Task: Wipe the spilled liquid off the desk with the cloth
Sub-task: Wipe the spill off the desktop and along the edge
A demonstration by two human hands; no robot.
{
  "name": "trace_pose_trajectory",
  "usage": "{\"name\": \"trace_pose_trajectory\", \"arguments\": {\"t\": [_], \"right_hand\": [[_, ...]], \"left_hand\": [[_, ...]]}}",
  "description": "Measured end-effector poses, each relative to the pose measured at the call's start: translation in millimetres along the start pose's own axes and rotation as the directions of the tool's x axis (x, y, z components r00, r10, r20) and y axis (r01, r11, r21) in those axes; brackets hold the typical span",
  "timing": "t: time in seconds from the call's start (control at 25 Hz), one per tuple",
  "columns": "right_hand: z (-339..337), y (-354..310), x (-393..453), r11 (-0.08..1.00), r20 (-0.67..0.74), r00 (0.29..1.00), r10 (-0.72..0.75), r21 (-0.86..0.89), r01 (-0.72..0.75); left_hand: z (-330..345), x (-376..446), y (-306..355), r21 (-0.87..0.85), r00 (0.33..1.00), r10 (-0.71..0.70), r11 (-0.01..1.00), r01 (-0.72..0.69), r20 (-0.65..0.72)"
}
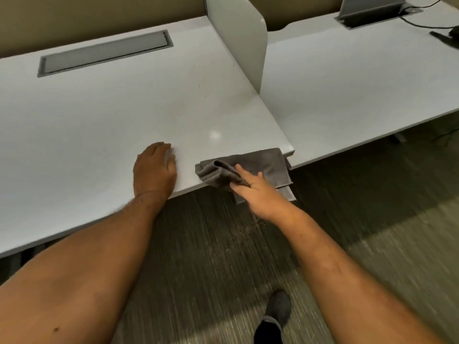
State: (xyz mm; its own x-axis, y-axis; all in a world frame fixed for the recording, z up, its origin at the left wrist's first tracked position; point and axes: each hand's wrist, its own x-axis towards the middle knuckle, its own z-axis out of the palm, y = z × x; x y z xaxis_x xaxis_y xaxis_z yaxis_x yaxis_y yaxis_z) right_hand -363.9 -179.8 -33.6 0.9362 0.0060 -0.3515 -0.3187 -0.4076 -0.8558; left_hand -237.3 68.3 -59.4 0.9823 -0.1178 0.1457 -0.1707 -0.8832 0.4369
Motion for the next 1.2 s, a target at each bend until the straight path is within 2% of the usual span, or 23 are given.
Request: {"name": "trace_pose_trajectory", "arguments": {"t": [0.04, 0.08, 0.16, 0.28, 0.4, 0.48, 0.76, 0.88, 1.0, 1.2], "right_hand": [[-5, 3, -13, 0.957, -0.041, 0.997, 0.06, 0.288, -0.045], [-10, 10, -25, 0.847, -0.124, 0.984, 0.126, 0.529, -0.041], [-18, 24, -48, 0.608, -0.249, 0.936, 0.247, 0.792, 0.05], [-26, 51, -70, 0.287, -0.283, 0.871, 0.401, 0.942, 0.174], [-36, 76, -75, 0.142, -0.295, 0.838, 0.459, 0.955, 0.259], [-41, 86, -70, 0.083, -0.295, 0.822, 0.488, 0.953, 0.293], [-38, 103, -14, 0.095, -0.358, 0.76, 0.542, 0.925, 0.368], [-23, 88, 14, 0.166, -0.383, 0.771, 0.509, 0.922, 0.349], [6, 77, 33, 0.189, -0.389, 0.767, 0.511, 0.921, 0.341], [46, 71, 38, 0.389, -0.593, 0.713, 0.374, 0.798, 0.46]], "left_hand": [[0, -1, 1, 0.031, 0.998, 0.057, 0.998, -0.058, 0.027], [0, -3, 2, 0.06, 0.987, 0.141, 0.988, -0.146, 0.078], [-2, -6, 5, 0.103, 0.922, 0.308, 0.935, -0.339, 0.235], [-8, 14, 22, 0.113, 0.807, 0.374, 0.876, -0.47, 0.457], [11, 37, 65, 0.064, 0.679, 0.436, 0.813, -0.578, 0.591], [30, 44, 87, 0.082, 0.678, 0.458, 0.792, -0.605, 0.575], [44, 54, 82, 0.079, 0.718, 0.489, 0.797, -0.598, 0.496], [47, 53, 82, 0.079, 0.725, 0.482, 0.805, -0.588, 0.492], [43, 55, 84, 0.068, 0.726, 0.488, 0.807, -0.587, 0.485], [41, 50, 84, 0.027, 0.722, 0.512, 0.807, -0.589, 0.465]]}}
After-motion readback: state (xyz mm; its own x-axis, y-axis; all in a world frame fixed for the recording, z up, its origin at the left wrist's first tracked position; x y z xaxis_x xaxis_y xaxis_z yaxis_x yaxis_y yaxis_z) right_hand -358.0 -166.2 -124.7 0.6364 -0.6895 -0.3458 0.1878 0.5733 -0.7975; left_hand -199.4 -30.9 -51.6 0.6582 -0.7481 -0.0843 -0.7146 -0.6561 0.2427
